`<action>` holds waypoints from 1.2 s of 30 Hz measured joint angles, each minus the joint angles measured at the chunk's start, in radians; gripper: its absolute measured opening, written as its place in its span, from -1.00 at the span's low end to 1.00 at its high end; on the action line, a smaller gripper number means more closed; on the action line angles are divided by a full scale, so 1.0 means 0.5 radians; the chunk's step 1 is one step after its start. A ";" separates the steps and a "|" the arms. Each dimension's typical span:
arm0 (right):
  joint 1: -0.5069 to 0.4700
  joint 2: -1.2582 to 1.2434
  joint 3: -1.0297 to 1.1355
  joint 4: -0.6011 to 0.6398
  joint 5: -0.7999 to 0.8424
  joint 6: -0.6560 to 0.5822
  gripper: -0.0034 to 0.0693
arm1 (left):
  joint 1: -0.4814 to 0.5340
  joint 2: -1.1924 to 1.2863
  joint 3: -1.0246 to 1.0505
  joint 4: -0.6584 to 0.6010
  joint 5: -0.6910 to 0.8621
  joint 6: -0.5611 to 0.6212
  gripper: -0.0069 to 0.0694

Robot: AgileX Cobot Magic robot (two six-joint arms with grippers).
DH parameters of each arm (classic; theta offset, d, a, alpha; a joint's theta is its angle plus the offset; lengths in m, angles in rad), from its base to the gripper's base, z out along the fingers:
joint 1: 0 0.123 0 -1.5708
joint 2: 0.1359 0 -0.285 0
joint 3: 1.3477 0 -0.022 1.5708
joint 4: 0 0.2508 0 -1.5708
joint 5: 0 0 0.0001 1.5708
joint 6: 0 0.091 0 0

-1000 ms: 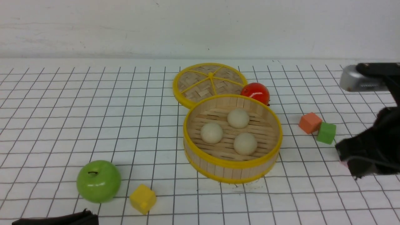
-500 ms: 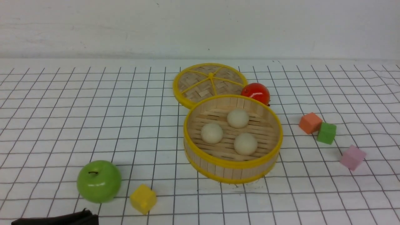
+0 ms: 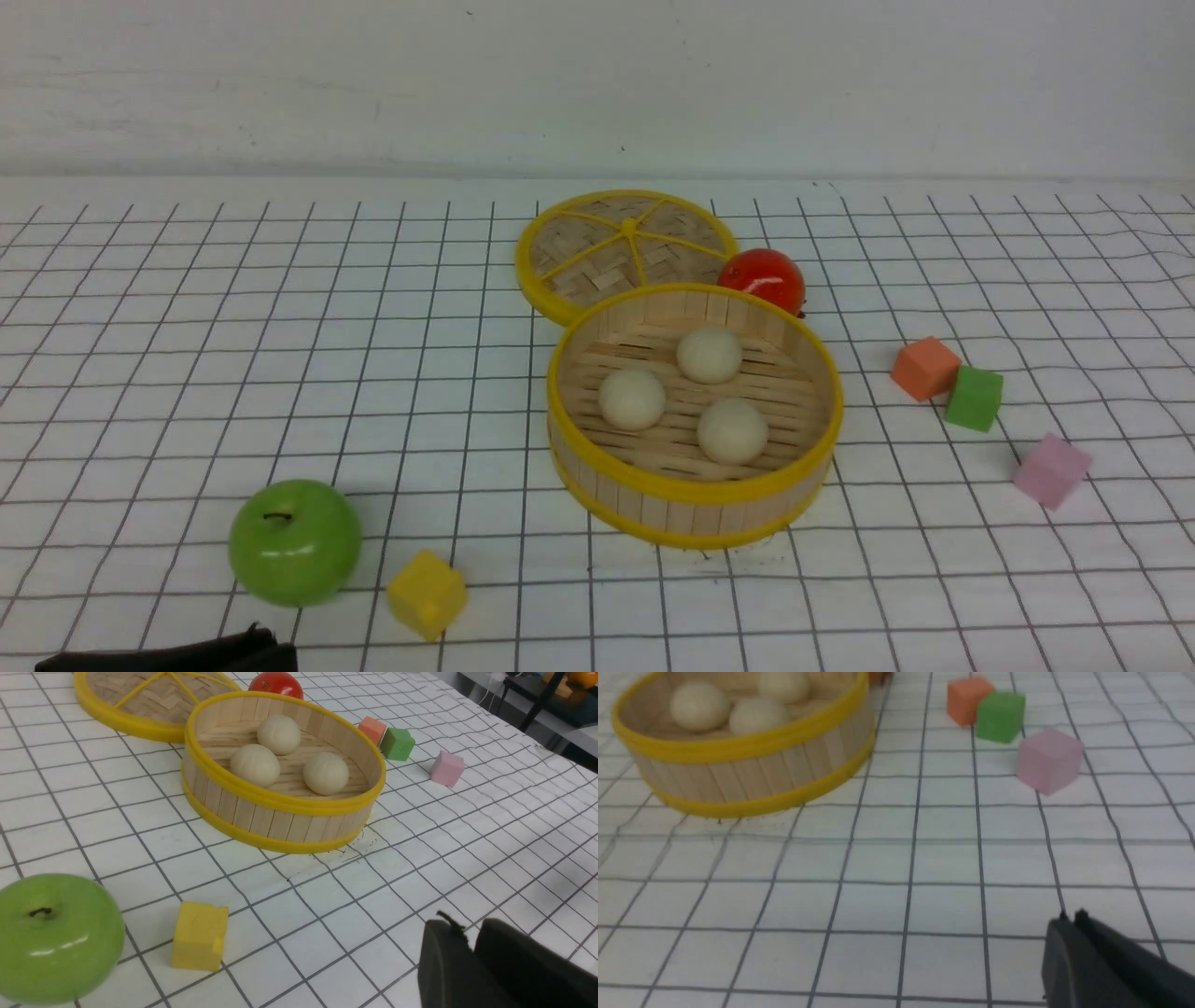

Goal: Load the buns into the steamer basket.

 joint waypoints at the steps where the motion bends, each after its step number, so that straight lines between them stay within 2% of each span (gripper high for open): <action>1: -0.008 -0.002 0.000 0.001 0.000 0.019 -0.95 | 0.000 0.000 0.000 0.000 0.002 0.000 -0.58; 22: -0.021 -0.002 0.000 0.001 0.000 0.104 -0.91 | 0.000 0.000 0.000 0.003 -0.002 0.000 -0.51; 27: -0.021 -0.002 0.000 0.001 0.000 0.106 -0.90 | 0.006 -0.008 0.000 0.045 -0.091 0.000 -0.50; 31: -0.021 -0.002 0.000 0.001 0.000 0.108 -0.90 | 0.103 -0.107 0.000 0.012 -0.190 0.000 -0.49; 33: -0.021 -0.002 0.000 0.001 0.000 0.108 -0.89 | 0.319 -0.248 0.013 -0.022 -0.239 0.000 -0.49; 34: -0.021 -0.002 0.000 0.001 0.000 0.108 -0.89 | 0.339 -0.260 0.013 -0.021 -0.243 0.000 -0.49; 35: -0.021 -0.002 0.000 0.001 0.000 0.108 -0.88 | 0.517 -0.354 0.046 -0.021 -0.263 0.000 -0.49; 36: -0.021 -0.002 0.000 0.001 0.000 0.108 -0.88 | 0.565 -0.377 0.051 -0.021 -0.266 0.000 -0.49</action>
